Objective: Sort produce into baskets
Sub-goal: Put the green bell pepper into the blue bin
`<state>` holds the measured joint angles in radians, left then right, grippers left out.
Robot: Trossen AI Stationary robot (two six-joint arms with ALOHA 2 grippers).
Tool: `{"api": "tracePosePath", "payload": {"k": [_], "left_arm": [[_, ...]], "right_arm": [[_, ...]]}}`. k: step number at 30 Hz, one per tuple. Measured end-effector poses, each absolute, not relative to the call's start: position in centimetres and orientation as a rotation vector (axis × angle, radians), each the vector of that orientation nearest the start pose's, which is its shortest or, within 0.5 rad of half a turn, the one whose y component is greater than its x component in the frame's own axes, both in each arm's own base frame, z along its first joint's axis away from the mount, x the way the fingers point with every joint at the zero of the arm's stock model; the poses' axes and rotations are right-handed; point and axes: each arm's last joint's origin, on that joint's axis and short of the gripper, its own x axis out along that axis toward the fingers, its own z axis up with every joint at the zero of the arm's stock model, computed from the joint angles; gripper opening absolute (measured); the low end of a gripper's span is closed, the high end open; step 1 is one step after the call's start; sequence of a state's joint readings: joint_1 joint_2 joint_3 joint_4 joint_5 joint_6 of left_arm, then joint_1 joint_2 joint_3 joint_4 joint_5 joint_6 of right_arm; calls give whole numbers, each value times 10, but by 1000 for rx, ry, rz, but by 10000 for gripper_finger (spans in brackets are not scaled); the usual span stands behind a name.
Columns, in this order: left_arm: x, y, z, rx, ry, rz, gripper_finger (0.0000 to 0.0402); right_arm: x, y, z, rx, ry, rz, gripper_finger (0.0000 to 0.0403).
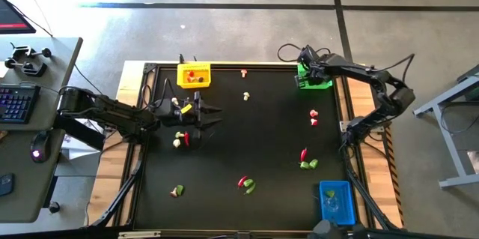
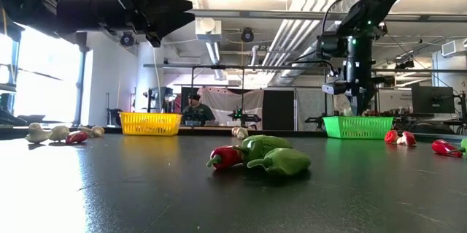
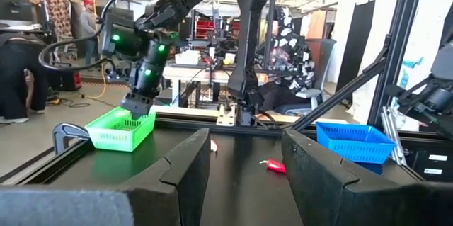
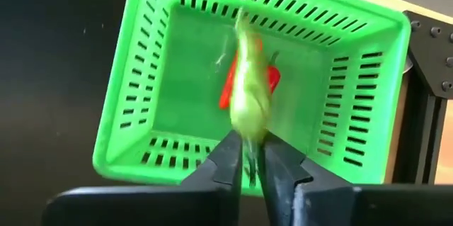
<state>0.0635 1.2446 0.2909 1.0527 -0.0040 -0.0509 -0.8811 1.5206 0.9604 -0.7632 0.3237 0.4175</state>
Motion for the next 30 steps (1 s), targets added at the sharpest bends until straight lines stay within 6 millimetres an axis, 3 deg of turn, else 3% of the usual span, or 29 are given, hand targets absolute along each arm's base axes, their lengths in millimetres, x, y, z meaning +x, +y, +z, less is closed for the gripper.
{"api": "tracePosePath", "payload": {"k": [8,11,14,17,22,26,30], "left_arm": [[222,14,198,-56,-101,65,163],[222,14,198,-56,-100,65,163],[222,14,198,-56,-99,65,163],[222,14,197,-48,-93,65,163],[222,14,197,-46,-93,66,163],[222,14,197,-40,-93,67,163],[222,14,197,-45,-84,66,163]], "right_arm": [[160,-219,194,683,1130,-1294,100],[163,-214,198,628,1157,-1257,93],[172,-199,212,515,1144,-1215,52],[185,-174,229,444,1077,-1144,9],[210,-121,248,412,973,-981,17],[227,-71,247,400,1002,-802,3],[231,-17,244,407,1068,-666,9]]}}
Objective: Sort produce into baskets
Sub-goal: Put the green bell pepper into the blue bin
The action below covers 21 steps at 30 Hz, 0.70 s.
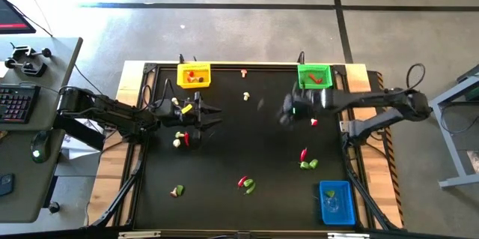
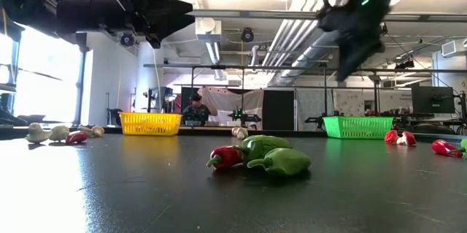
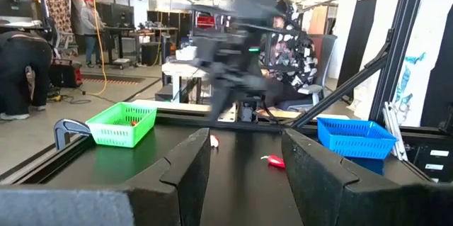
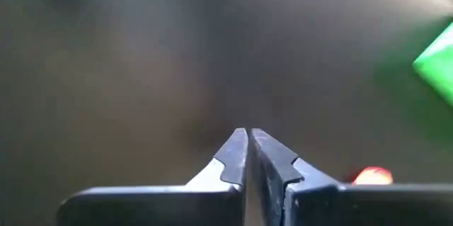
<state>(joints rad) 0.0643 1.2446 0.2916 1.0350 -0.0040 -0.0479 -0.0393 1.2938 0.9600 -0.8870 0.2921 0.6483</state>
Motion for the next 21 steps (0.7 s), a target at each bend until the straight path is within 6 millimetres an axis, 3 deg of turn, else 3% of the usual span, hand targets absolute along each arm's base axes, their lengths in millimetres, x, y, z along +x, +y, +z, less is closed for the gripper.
{"api": "tracePosePath", "payload": {"k": [5,10,15,21], "left_arm": [[222,14,193,-47,-50,67,163],[222,14,191,-47,-30,68,163],[222,15,191,-48,-31,68,163],[222,15,192,-48,-32,68,163]], "right_arm": [[221,45,242,438,1130,-549,19],[209,88,241,469,1132,-471,38],[204,112,228,427,1237,-427,91],[209,125,205,396,1404,-395,173]]}}
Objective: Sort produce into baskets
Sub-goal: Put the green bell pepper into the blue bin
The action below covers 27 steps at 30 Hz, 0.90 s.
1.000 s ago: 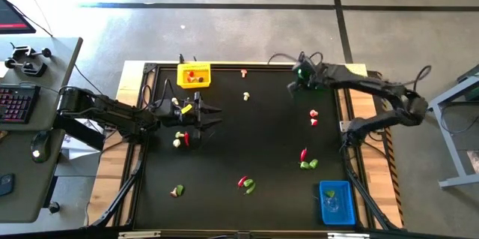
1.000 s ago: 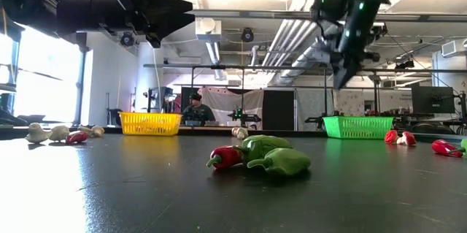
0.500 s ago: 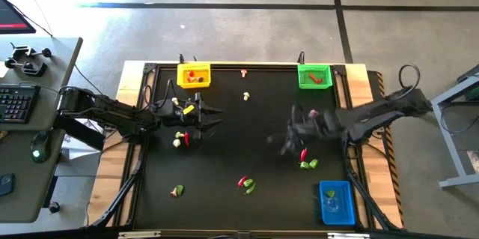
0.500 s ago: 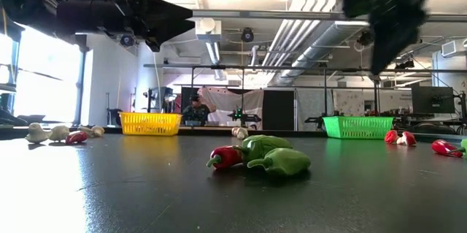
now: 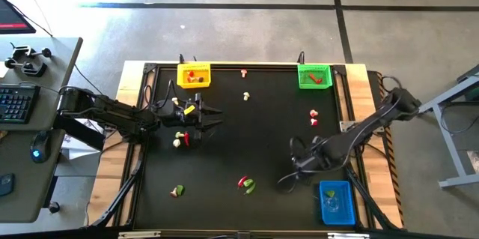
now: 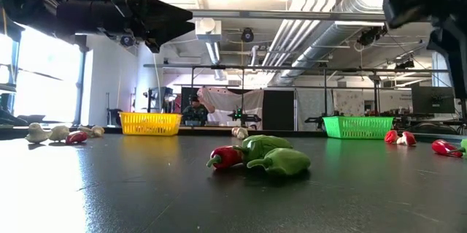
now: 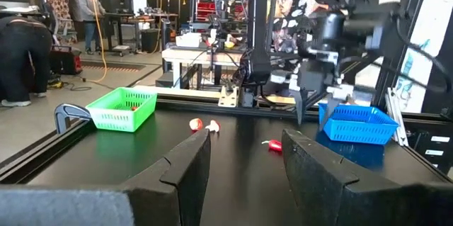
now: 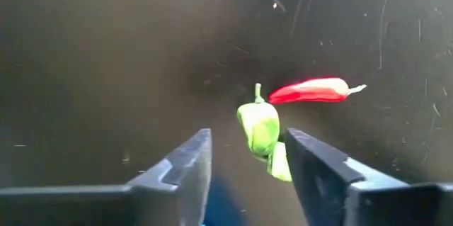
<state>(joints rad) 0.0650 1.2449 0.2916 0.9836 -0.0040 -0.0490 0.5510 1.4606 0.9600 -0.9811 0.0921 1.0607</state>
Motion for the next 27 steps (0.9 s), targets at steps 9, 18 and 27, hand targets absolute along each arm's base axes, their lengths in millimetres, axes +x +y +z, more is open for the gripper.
{"api": "tracePosePath", "payload": {"k": [9,18,27], "left_arm": [[222,15,192,-48,-32,68,163],[222,15,192,-48,-32,68,163],[222,15,192,-48,-32,68,163]], "right_arm": [[220,127,175,250,1544,-376,216],[230,119,156,230,1655,-356,216],[236,113,152,287,1695,-301,179]]}}
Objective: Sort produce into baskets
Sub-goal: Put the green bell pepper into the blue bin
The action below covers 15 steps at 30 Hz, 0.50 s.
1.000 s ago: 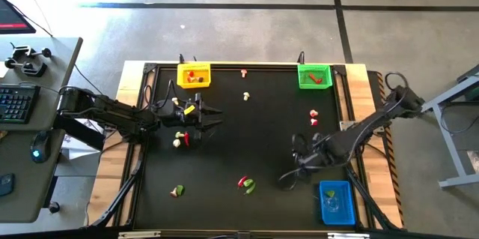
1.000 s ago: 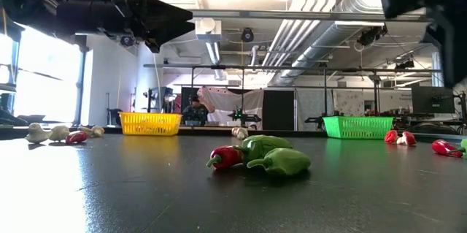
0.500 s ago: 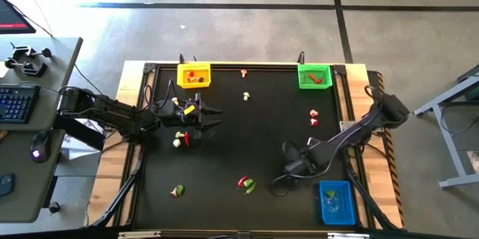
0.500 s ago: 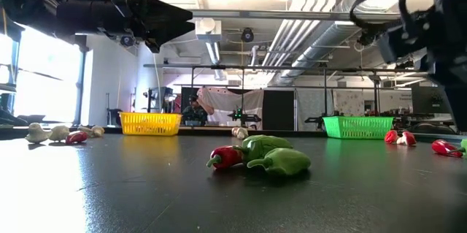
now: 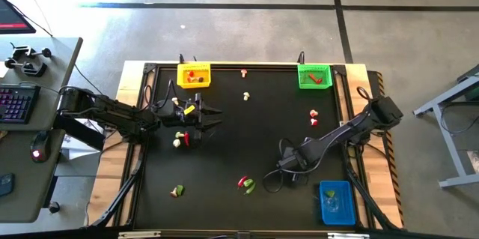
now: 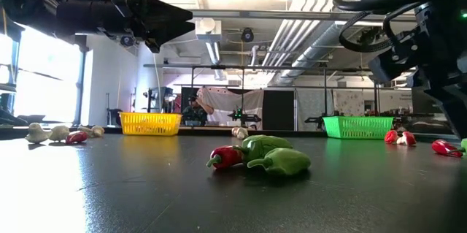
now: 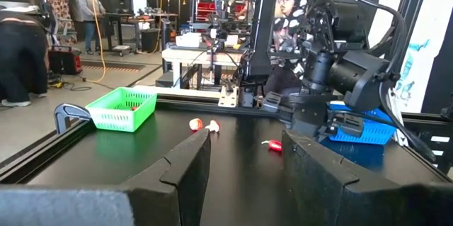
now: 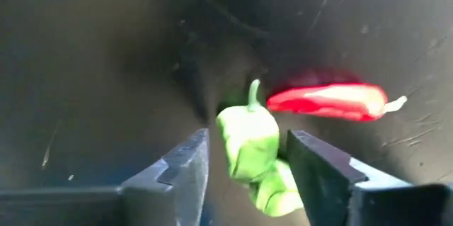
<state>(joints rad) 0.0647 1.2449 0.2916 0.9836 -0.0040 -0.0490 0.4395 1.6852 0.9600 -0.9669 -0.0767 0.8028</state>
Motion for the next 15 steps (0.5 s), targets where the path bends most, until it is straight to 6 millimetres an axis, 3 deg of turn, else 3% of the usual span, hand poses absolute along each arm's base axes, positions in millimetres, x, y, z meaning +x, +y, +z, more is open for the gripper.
{"api": "tracePosePath", "payload": {"k": [9,15], "left_arm": [[222,15,191,-49,-32,68,163],[222,15,191,-50,-31,68,163]], "right_arm": [[239,113,153,283,1683,-246,85],[243,116,164,406,1588,-223,35]]}}
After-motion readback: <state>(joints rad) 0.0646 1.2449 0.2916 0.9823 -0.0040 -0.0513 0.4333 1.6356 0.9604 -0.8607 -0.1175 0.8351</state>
